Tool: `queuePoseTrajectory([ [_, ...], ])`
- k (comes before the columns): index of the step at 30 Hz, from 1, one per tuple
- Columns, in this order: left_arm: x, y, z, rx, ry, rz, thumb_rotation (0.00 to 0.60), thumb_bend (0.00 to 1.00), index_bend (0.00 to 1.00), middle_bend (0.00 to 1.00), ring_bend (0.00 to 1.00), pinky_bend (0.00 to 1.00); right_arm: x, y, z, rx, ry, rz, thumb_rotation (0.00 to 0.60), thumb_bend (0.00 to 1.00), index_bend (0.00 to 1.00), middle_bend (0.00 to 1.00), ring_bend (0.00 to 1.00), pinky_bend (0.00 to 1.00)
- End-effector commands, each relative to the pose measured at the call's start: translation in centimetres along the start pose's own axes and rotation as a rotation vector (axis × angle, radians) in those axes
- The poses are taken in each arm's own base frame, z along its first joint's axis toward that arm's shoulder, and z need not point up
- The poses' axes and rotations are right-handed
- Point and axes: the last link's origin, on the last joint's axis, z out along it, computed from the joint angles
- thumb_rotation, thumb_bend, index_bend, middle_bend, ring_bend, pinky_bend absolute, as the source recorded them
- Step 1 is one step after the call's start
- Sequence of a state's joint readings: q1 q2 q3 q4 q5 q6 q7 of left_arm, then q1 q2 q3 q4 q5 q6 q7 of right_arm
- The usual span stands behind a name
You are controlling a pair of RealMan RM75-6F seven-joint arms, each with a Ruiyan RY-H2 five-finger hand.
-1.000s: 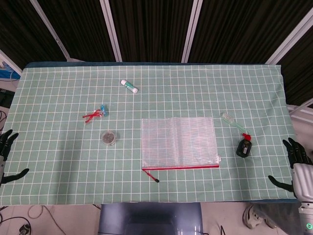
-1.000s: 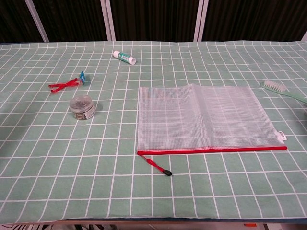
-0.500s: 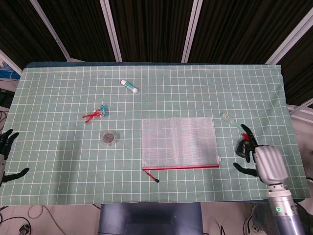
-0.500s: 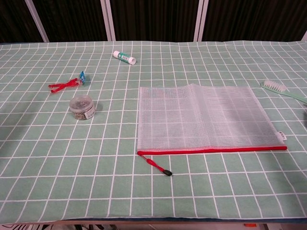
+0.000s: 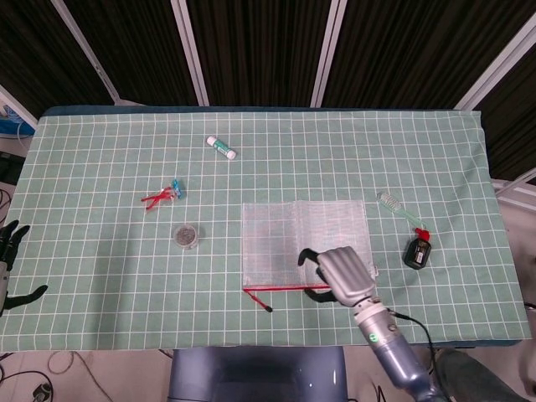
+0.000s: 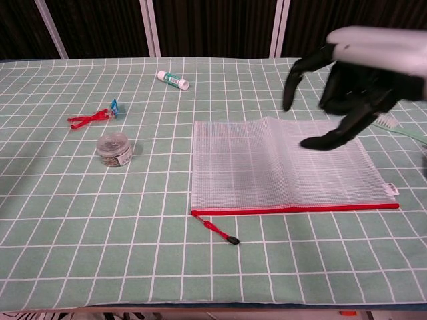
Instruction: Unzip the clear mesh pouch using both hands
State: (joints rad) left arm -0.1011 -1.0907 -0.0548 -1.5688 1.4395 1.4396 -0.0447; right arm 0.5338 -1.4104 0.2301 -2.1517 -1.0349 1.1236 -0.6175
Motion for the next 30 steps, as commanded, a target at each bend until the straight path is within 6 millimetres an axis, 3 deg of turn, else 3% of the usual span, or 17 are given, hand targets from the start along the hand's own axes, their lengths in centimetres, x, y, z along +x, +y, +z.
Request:
queuePoseTrajectory([
  [1, 0.0, 0.0, 0.1, 0.003, 0.0, -0.001, 0.6, 0.01, 0.0, 0.0, 0.0, 0.0, -3.7, -3.6, 2.3, 0.039, -0.095, -0.017, 0.6, 0.31, 0.47, 1.0, 1.0, 1.0],
  [14, -0.1, 0.0, 0.2, 0.001, -0.012, -0.005, 0.6, 0.01, 0.0, 0.0, 0.0, 0.0, -9.9, -4.9, 4.8, -0.072, -0.137, 0.024, 0.6, 0.33, 0.5, 1.0, 1.0, 1.0],
  [30, -0.2, -0.1, 0.4, 0.0, -0.028, -0.025, 0.6, 0.01, 0.0, 0.0, 0.0, 0.0, -14.0, -4.7, 6.2, -0.168, -0.155, 0.057, 0.6, 0.35, 0.51, 1.0, 1.0, 1.0],
])
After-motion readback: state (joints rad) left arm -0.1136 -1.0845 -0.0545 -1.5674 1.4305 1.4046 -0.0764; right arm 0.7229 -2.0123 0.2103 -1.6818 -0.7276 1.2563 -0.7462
